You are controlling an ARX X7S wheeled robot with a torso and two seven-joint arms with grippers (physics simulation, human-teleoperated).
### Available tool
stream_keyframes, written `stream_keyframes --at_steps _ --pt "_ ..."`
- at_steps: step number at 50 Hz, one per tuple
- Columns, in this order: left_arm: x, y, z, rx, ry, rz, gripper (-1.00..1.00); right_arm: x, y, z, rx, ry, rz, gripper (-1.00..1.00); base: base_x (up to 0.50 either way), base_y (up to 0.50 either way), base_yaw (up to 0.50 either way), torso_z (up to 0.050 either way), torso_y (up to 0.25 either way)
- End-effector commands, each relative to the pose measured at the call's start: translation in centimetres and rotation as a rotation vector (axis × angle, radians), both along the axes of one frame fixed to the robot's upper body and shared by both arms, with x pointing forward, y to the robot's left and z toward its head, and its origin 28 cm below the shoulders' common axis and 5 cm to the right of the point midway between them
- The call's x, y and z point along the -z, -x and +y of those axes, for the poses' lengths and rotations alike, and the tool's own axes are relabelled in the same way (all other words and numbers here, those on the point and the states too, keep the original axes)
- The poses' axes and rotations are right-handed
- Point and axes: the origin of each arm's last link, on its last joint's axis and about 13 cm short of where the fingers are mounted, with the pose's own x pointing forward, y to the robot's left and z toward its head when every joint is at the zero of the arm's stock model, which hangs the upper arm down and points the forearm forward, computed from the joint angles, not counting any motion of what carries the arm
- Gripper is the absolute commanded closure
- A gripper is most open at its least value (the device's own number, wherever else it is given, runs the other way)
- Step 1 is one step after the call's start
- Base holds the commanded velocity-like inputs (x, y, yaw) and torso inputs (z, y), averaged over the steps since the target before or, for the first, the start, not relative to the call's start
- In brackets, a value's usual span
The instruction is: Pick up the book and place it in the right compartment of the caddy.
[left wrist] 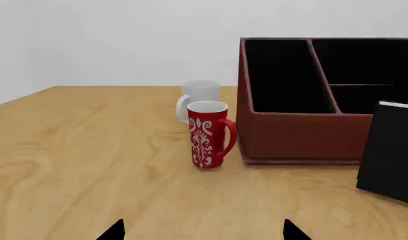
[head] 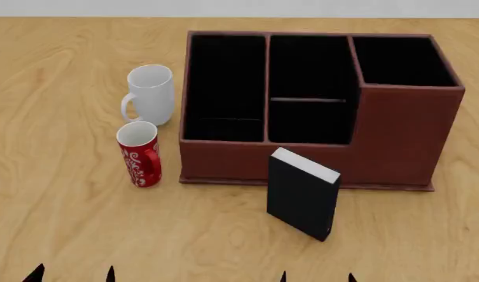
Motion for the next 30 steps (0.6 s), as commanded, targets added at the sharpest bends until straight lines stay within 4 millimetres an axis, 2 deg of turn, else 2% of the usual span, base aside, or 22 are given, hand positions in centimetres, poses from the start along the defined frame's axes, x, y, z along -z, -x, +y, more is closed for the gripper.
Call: stream_keyframes --at_steps 1,2,20,30 --pt "0.0 0.0 0.2 0.000 0.000 0.000 -1.00 0.2 0.1 0.0 -0.001 0.055 -0.003 -1.00 0.00 0.00 0.00 0.000 0.000" --pt "0.0 0.1 0.0 -0.001 0.000 -0.005 -1.00 0.0 0.0 0.0 -0.001 -0.001 0.001 -1.00 0.00 0.00 0.00 0.000 0.000" --pt "0.0 0.3 0.0 -0.005 0.010 0.006 -1.00 0.0 -0.1 0.1 -0.001 -0.002 0.008 -1.00 0.00 0.00 0.00 0.000 0.000" --pt "-1.3 0.1 0.2 -0.017 0.079 -0.003 -1.00 -1.6 0.1 -0.1 0.010 0.015 -0.049 -1.00 0.00 0.00 0.00 0.000 0.000"
